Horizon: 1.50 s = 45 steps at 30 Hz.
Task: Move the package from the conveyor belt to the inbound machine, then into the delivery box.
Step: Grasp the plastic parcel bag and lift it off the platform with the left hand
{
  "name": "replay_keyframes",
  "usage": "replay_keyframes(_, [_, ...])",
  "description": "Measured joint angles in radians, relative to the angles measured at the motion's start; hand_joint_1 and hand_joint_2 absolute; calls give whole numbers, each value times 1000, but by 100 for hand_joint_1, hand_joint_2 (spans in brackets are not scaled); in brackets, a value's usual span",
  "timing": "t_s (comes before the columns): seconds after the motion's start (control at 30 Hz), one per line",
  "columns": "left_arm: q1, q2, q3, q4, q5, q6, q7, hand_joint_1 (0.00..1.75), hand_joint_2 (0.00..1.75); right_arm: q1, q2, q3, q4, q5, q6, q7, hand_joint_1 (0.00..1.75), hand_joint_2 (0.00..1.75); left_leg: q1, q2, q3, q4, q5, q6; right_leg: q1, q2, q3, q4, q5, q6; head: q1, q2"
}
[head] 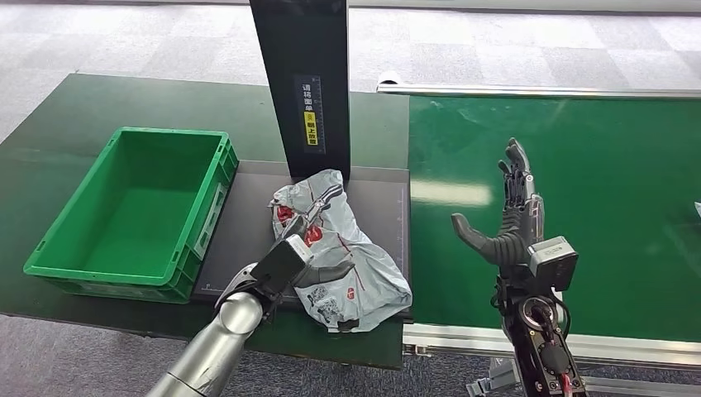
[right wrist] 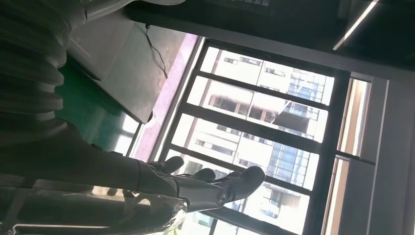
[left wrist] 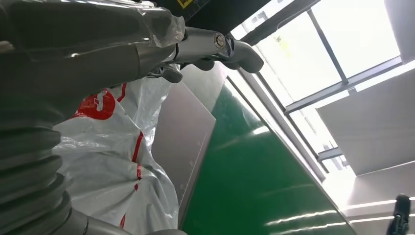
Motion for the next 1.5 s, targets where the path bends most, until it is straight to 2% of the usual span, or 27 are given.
replay_keyframes(0.1, [-14, 7, -19, 20, -42, 20, 22, 0, 175, 7, 1, -17, -7, -51, 42, 13, 0, 175, 0, 0, 0, 0, 0, 0, 0, 0, 0, 0, 0, 0, 0, 0])
replay_keyframes(0.2, [-41, 11, -44, 66, -148, 59, 92, 0, 175, 9, 8, -38, -8, -143, 109, 34, 0, 175, 0, 0, 0, 0, 0, 0, 0, 0, 0, 0, 0, 0, 0, 0])
replay_keyframes(0.33, [-76, 10, -64, 155, -231, 62, 166, 0, 175, 8, 26, -62, -7, -166, 123, 40, 0, 175, 0, 0, 0, 0, 0, 0, 0, 0, 0, 0, 0, 0, 0, 0])
replay_keyframes(0.6, [-118, 0, -81, 267, -310, 32, 222, 0, 175, 1, 55, -90, 6, -196, 113, 65, 0, 175, 0, 0, 0, 0, 0, 0, 0, 0, 0, 0, 0, 0, 0, 0])
replay_keyframes(0.83, [-146, -20, -81, 352, -379, 44, 252, 0, 175, -40, 86, -94, 145, -294, 236, 220, 0, 175, 0, -1, 3, 0, 0, 0, 0, -1, 4, 0, 0, 0, 0, 0])
replay_keyframes(1.13, [-158, -28, -79, 382, -384, 43, 254, 0, 175, -60, 101, -93, 231, -310, 261, 230, 0, 175, 0, -1, 4, 0, 0, 0, 0, -1, 6, 0, 0, 0, 0, 0])
replay_keyframes(1.17, [-159, -28, -79, 384, -384, 43, 254, 4, 175, -62, 102, -93, 235, -310, 262, 230, 0, 175, 0, -1, 4, 0, 0, 0, 0, -1, 6, 0, 0, 0, 0, 0])
replay_keyframes(1.2, [-160, -29, -79, 385, -384, 43, 254, 17, 175, -63, 102, -93, 239, -311, 263, 230, 0, 175, 0, -1, 4, 0, 0, 0, 0, -1, 6, 0, 0, 0, 0, 0])
replay_keyframes(1.3, [-162, -30, -79, 390, -390, 39, 256, 137, 175, -68, 104, -93, 252, -335, 283, 255, 0, 175, 0, -1, 4, 0, 0, 0, 0, -1, 6, 0, 0, 0, 0, 0])
replay_keyframes(1.33, [-163, -30, -79, 391, -396, 36, 257, 168, 175, -71, 105, -93, 259, -356, 301, 276, 0, 175, 0, -1, 5, 0, 0, 0, 0, -1, 6, 0, 0, 0, 0, 0])
replay_keyframes(1.43, [-171, -34, -72, 399, -413, 30, 260, 175, 175, -83, 108, -83, 301, -409, 387, 321, 0, 175, 0, -1, 5, 0, 0, 0, 0, -1, 7, 0, 0, 0, 0, 0])
replay_keyframes(1.5, [-176, -38, -63, 404, -415, 31, 261, 175, 175, -98, 109, -61, 338, -382, 409, 322, 0, 175, 0, -1, 6, -1, 0, 0, 0, -1, 8, 0, 0, 0, 0, 0])
